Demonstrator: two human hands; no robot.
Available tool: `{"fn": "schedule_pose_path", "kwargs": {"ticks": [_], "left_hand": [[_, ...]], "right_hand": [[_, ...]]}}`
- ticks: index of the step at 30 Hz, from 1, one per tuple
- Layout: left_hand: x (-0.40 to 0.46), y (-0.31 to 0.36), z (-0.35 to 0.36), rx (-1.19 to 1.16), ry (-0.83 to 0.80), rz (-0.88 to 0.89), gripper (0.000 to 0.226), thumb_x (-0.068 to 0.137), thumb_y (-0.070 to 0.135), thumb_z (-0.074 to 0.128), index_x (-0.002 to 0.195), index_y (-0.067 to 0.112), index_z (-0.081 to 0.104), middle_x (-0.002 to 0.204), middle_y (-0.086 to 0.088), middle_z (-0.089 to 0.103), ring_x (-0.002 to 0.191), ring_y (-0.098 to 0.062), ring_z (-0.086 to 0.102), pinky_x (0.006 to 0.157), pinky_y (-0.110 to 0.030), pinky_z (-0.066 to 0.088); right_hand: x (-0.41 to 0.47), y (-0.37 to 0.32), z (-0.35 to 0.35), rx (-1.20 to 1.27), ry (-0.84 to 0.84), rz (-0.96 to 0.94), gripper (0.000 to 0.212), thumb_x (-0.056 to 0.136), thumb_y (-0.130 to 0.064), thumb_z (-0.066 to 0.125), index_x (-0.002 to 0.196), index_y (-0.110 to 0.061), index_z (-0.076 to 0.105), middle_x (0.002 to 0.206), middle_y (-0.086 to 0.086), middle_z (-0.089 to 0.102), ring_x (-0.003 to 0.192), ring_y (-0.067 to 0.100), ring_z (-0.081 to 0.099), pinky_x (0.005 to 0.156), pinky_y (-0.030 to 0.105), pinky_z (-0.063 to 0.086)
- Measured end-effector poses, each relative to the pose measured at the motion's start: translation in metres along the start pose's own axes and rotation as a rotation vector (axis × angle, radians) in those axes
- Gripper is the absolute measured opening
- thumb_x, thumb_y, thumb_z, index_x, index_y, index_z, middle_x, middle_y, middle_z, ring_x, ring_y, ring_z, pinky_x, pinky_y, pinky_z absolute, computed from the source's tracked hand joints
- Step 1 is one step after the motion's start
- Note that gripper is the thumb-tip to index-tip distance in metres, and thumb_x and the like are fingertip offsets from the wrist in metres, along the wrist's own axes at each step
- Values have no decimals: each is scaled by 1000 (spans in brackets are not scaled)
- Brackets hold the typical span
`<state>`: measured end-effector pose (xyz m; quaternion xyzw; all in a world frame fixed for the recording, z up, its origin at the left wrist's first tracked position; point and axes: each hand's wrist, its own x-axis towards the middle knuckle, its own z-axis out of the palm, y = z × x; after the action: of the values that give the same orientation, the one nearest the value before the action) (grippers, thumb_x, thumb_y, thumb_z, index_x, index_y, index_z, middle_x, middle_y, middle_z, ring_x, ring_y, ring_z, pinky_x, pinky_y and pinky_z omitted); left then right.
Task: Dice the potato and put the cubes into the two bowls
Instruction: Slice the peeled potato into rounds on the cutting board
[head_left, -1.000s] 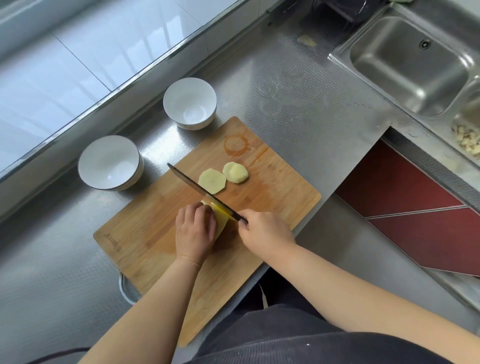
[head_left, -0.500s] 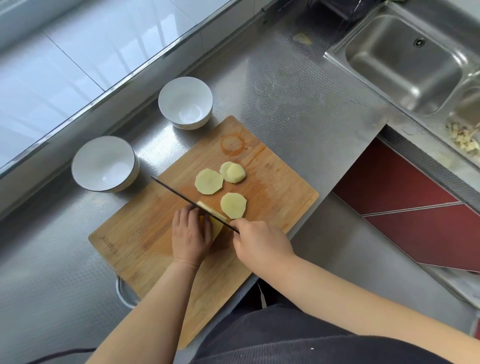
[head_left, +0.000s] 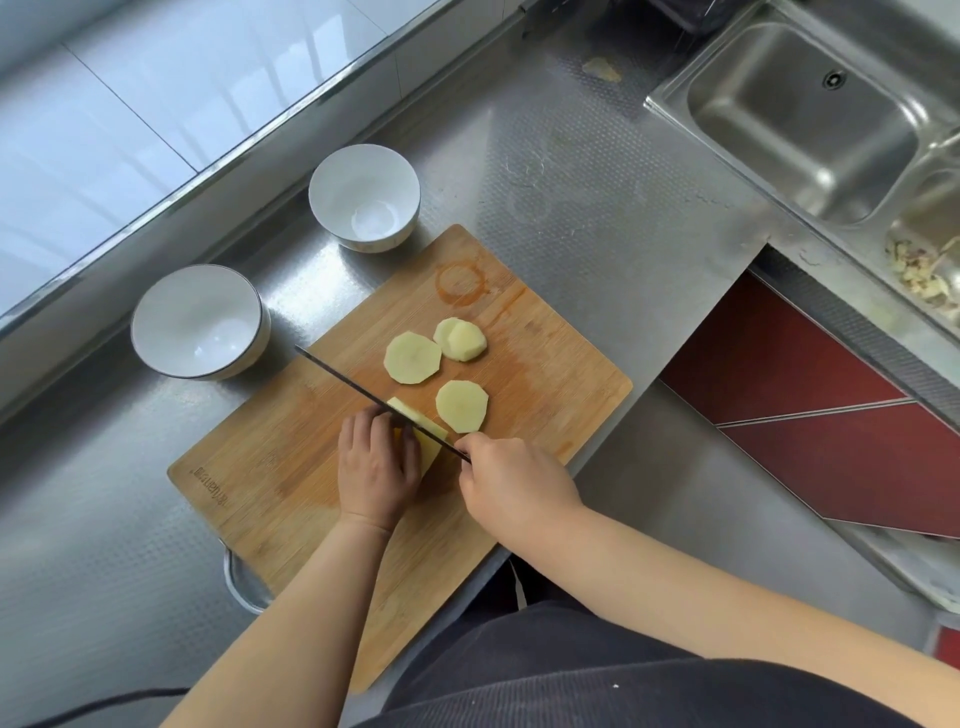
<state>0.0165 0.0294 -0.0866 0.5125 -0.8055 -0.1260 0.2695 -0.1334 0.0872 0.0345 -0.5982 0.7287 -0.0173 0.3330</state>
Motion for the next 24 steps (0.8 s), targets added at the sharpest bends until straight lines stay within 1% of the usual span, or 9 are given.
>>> {"fn": "schedule_pose_path", "kwargs": {"ticks": [3, 9, 12, 15, 24], "left_hand": [[0, -2, 2, -8, 15, 17, 19, 86, 18, 49, 98, 4, 52, 94, -22, 59, 87, -28, 43, 80, -33, 36], [0, -3, 4, 5, 16, 14, 22, 86, 18, 49, 96, -1, 56, 94, -22, 60, 88, -29, 44, 81, -34, 36], [1, -2, 3, 9, 13, 7, 23, 86, 18, 49, 96, -1, 57, 94, -22, 59, 88, -28, 44, 81, -34, 36], [1, -2, 3, 20, 7, 5, 23, 86, 18, 48, 93, -2, 58, 93, -21, 59, 86, -27, 43, 78, -33, 36], [2, -2, 4, 13, 16, 7, 25, 87, 17, 47, 92, -4, 60, 92, -22, 59, 85, -28, 44, 76, -34, 38]], "right_hand": [[0, 0, 1, -5, 4, 2, 31, 101, -26, 42, 128, -19, 54, 104, 6, 68, 92, 28, 64, 71, 37, 53], [2, -1, 2, -27, -3, 12, 29, 100, -26, 43, 125, -17, 55, 101, 6, 68, 89, 28, 65, 71, 37, 55], [6, -2, 4, -30, -21, 24, 28, 101, -25, 43, 124, -16, 55, 102, 7, 68, 89, 27, 65, 66, 33, 49], [12, -3, 5, -33, -40, 42, 27, 101, -24, 43, 123, -15, 55, 104, 7, 68, 91, 27, 64, 64, 31, 45], [24, -5, 8, -76, -86, 95, 24, 101, -19, 44, 121, -12, 55, 105, 9, 67, 92, 28, 64, 65, 33, 47]]}}
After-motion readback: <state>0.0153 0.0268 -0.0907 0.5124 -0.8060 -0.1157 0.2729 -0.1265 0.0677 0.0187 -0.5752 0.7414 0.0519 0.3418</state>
